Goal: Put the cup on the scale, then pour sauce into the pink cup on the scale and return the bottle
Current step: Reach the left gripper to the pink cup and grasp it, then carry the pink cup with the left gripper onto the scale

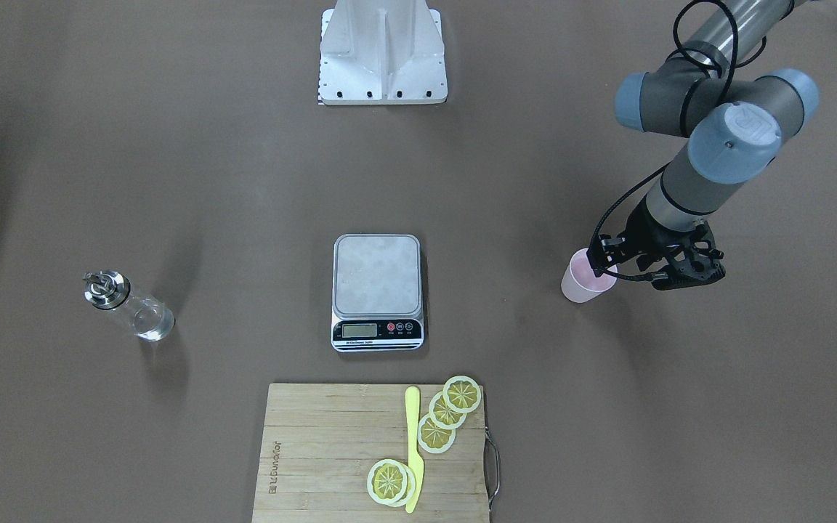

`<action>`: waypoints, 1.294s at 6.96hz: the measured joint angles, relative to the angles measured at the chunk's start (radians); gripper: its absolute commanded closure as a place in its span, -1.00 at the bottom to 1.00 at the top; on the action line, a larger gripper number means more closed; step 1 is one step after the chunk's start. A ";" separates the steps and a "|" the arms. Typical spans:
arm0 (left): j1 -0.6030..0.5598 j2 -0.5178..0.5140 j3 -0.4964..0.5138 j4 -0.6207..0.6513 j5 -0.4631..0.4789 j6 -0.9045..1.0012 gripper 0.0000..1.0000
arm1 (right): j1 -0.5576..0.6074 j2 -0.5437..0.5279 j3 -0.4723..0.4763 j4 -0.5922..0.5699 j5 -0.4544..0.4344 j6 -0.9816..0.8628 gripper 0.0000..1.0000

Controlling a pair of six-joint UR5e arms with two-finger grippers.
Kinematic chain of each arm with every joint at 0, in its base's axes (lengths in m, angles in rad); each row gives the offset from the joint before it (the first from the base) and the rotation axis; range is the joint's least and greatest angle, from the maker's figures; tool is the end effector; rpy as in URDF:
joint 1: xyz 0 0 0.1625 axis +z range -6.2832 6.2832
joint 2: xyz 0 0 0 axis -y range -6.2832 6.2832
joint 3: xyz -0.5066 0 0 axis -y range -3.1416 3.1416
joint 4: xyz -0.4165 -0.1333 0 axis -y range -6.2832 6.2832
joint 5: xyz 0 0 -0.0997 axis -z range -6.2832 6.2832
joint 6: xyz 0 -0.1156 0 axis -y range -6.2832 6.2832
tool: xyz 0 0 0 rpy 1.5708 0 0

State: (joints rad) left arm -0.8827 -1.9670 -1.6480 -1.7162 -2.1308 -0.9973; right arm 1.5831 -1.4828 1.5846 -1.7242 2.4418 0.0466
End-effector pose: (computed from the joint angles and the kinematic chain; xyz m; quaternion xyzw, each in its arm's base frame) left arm 0.3917 -0.5896 0.4619 -0.0018 0.3936 -0.0578 0.9175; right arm 0.0517 -0.5540 0.7043 -0.0306 -0.4213 0.0376 0.9056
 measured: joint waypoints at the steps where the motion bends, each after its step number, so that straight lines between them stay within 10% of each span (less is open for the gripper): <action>1: 0.010 -0.001 0.005 0.000 0.000 -0.002 -0.45 | 0.000 0.000 0.000 0.000 -0.001 0.000 -1.00; 3: 0.029 0.002 0.019 -0.018 0.001 -0.005 0.77 | 0.000 0.000 0.000 0.000 -0.001 0.001 -1.00; 4: 0.031 0.004 0.026 -0.031 0.002 -0.006 1.00 | 0.000 0.000 -0.001 0.000 -0.001 0.001 -1.00; 9: -0.009 -0.059 -0.016 0.021 -0.035 -0.159 1.00 | -0.001 0.006 -0.004 -0.001 0.003 0.001 -1.00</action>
State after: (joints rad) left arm -0.8916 -2.0256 -1.6640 -1.6953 -2.1660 -1.1562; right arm 1.5816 -1.4771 1.5808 -1.7252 2.4448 0.0476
